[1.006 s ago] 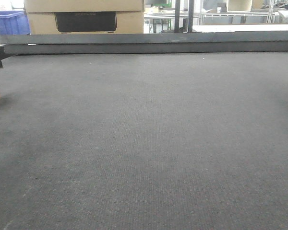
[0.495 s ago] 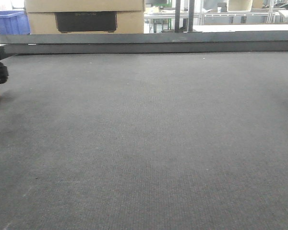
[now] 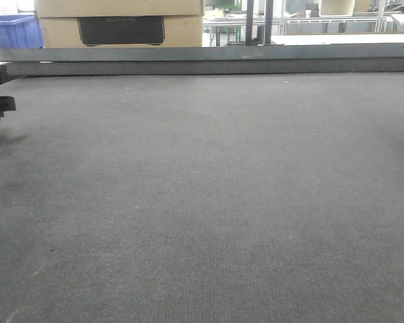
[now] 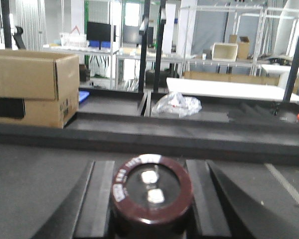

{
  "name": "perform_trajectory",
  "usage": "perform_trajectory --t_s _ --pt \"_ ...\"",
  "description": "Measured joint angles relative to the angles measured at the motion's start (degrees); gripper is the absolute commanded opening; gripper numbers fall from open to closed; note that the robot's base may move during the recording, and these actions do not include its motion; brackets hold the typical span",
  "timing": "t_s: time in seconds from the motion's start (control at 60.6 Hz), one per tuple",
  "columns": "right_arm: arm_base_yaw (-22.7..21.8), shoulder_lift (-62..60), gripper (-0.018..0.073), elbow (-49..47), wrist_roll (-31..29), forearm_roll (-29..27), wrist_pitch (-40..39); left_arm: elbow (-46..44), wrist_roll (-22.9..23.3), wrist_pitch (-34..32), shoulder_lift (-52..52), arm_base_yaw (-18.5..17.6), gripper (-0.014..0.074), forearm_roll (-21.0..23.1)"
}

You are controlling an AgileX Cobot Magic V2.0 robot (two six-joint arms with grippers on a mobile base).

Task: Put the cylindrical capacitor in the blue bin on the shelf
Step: 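Lift both held capacitors up off the table, then hold both capacitors while the base drives to the blue-bin shelf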

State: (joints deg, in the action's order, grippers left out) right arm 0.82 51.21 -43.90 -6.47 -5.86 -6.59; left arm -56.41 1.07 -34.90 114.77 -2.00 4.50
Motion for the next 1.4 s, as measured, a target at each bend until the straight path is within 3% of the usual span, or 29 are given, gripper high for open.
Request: perform_trajectory --t_s 0.198,0.346,0.643,0.792,1.105,1.402 --pt "0.00 0.00 -0.0130 0.00 0.00 0.00 7.88 0.00 0.00 13.69 -11.18 -1.15 -0.0111 -4.50" --pt "0.00 0.00 -0.0130 0.00 0.00 0.00 12.82 0.00 0.00 24.62 -21.78 -4.38 -0.0111 -7.75" --pt "0.00 0.00 -0.0130 0.00 0.00 1.92 24.15 0.00 0.00 47.63 -40.65 -13.11 -0.0111 -8.09" --pt "0.00 -0.36 -0.0130 0.00 0.00 1.96 29.52 0.00 0.00 56.91 -47.72 -14.60 -0.0111 -6.32" --pt "2.95 -9.14 -0.0130 0.12 0.00 1.32 36.40 0.41 0.00 68.72 -62.59 -14.60 -0.0111 -5.51" --pt "2.95 -21.10 -0.0130 0.12 0.00 -0.28 39.79 6.40 0.00 71.74 -72.14 -14.60 -0.0111 -5.40"
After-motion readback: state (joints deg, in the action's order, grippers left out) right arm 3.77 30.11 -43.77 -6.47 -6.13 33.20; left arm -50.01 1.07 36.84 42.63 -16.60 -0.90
